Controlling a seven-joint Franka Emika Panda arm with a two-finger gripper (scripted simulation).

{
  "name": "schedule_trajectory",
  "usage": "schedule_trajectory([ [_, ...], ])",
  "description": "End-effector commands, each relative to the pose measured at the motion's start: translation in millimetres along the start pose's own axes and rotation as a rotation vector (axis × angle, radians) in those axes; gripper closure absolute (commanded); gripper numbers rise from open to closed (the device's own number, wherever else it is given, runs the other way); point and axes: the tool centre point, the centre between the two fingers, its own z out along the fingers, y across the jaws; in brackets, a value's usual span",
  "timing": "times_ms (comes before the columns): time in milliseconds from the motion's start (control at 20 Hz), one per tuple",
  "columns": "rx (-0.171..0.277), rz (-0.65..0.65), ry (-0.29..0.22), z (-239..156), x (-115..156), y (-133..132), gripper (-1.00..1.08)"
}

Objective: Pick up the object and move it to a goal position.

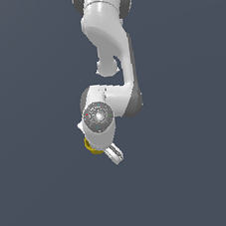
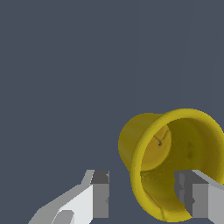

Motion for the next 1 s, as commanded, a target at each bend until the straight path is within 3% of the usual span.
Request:
schedule_trajectory([
  [0,-0.003,0.012,0.0,0.6,1.2,-0.1,-0.2],
  [700,-0.003,0.012,0.0,30.6,0.7,0.6,-0.2],
  [750,-0.003,0.012,0.0,30.6,0.7,0.6,1.08],
  [950,-0.003,0.012,0.0,30.6,0.7,0.6,1.08],
])
